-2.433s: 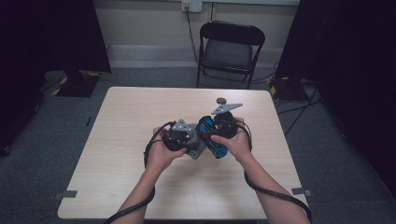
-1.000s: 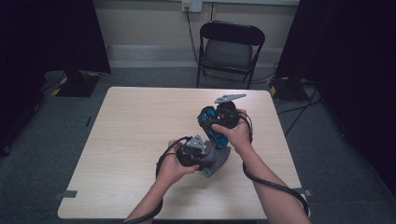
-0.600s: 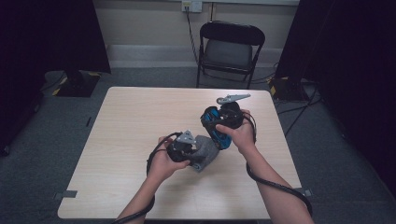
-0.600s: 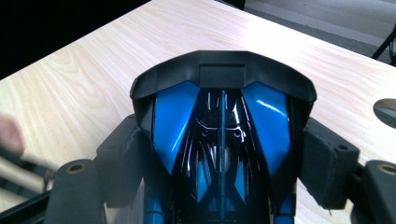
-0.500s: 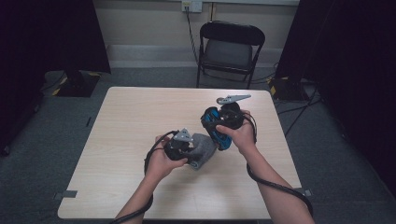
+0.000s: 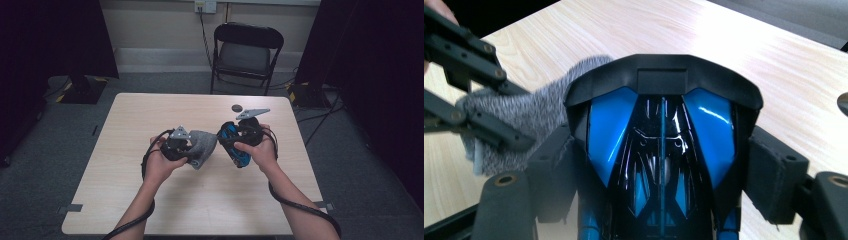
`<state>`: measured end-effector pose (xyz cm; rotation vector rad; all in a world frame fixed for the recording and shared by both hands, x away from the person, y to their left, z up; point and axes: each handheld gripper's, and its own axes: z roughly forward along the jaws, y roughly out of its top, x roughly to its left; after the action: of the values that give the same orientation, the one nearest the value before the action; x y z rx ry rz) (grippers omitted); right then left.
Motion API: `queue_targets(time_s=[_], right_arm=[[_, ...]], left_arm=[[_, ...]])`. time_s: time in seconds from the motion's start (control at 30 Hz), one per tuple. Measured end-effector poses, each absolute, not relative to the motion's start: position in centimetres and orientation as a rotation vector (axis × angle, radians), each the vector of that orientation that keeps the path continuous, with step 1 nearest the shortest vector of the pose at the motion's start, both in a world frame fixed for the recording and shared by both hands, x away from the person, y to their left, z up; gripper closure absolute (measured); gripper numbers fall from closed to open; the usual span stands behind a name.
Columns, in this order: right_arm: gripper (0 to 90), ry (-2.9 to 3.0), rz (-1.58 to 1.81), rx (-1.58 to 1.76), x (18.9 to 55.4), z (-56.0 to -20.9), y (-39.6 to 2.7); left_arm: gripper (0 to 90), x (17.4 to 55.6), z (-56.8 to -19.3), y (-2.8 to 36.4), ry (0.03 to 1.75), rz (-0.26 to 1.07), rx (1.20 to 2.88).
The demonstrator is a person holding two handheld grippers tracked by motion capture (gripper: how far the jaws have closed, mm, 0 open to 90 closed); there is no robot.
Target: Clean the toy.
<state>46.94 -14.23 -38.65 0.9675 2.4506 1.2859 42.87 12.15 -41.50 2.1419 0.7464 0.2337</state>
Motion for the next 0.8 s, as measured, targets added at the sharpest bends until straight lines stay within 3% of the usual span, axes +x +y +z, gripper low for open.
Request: queue_targets(time_s=[0.8], right_arm=[[25.8,2.488,1.284,0.926,45.3,-40.5,-14.1]], left_arm=[[69.4,43.8,-40.4,11.1,0.79,0.27,2.114]])
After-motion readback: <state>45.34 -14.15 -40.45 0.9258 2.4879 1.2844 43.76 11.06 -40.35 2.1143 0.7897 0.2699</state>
